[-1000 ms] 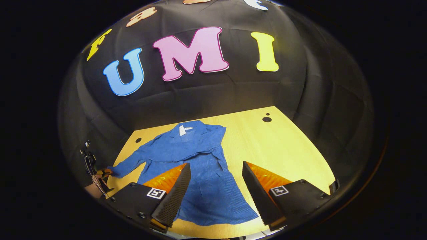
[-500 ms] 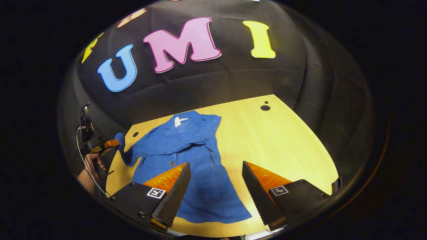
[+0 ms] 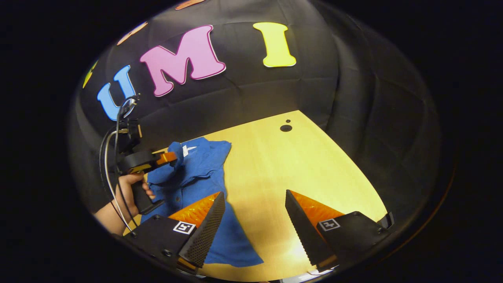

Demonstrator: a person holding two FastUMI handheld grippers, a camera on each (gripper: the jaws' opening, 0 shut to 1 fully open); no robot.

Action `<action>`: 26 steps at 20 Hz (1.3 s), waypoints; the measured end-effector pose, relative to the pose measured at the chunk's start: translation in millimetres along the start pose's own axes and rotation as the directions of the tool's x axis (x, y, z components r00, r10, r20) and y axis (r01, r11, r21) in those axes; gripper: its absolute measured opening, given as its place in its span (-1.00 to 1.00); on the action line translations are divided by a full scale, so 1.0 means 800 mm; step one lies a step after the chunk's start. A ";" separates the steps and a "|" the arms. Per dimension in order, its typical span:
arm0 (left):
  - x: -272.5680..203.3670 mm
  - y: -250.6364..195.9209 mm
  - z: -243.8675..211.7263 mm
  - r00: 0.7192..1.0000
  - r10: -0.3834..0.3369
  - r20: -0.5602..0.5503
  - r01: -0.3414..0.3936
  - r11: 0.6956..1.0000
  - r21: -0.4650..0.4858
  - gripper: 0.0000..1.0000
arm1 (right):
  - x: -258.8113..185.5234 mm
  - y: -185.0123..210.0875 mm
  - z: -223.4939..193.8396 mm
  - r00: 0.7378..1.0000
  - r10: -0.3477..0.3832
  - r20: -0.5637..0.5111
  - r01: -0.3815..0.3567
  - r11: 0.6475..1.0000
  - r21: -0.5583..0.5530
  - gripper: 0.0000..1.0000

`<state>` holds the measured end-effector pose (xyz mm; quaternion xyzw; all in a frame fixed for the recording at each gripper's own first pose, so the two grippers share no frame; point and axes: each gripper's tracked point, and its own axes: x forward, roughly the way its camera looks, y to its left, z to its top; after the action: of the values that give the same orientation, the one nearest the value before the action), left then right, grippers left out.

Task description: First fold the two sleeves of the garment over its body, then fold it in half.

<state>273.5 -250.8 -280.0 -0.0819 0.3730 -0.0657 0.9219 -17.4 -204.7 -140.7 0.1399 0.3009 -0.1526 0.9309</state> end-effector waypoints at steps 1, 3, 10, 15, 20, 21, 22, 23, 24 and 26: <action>0.006 -0.012 -0.004 1.000 -0.010 -0.005 0.010 1.000 -0.010 -0.77 | -0.004 -0.007 -0.001 1.000 -0.008 0.002 0.008 1.000 0.008 0.95; 0.011 -0.025 -0.004 1.000 -0.015 0.008 0.015 1.000 -0.011 -0.13 | -0.005 -0.010 -0.007 1.000 -0.011 0.001 0.011 1.000 0.020 0.95; -0.084 0.045 -0.047 0.999 -0.033 0.041 0.033 0.999 0.000 0.73 | 0.018 0.026 -0.071 0.995 0.043 -0.089 -0.044 0.999 -0.013 0.95; -0.199 0.179 -0.158 0.995 0.080 -0.066 -0.076 0.995 0.066 0.67 | 0.029 0.056 -0.142 0.973 0.081 -0.218 -0.098 0.993 -0.069 0.96; -0.280 0.309 -0.273 0.943 0.258 -0.211 -0.235 0.964 0.125 0.68 | 0.014 0.049 -0.224 0.930 0.026 -0.366 -0.072 0.991 -0.112 0.96; -0.289 0.326 -0.293 0.928 0.279 -0.246 -0.253 0.958 0.132 0.68 | 0.014 0.046 -0.240 0.923 0.009 -0.384 -0.055 0.992 -0.109 0.96; -0.297 0.341 -0.311 0.915 0.294 -0.275 -0.266 0.954 0.136 0.68 | 0.012 0.046 -0.252 0.919 0.001 -0.394 -0.050 0.992 -0.113 0.98; -0.300 0.352 -0.325 0.903 0.301 -0.306 -0.269 0.953 0.141 0.69 | 0.012 0.041 -0.255 0.922 -0.020 -0.386 -0.032 0.991 -0.128 0.96; -0.305 0.360 -0.335 0.896 0.308 -0.321 -0.272 0.950 0.152 0.68 | 0.013 0.036 -0.260 0.924 -0.043 -0.379 -0.013 0.989 -0.146 0.97; -0.306 0.369 -0.351 0.886 0.300 -0.353 -0.255 0.952 0.168 0.67 | 0.018 0.031 -0.277 0.916 -0.071 -0.395 0.012 0.989 -0.149 0.96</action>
<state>-79.5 53.6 -372.7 0.0403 0.5452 0.0308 0.8368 -112.1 -107.2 -317.8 0.0941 0.4973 -0.1187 0.8543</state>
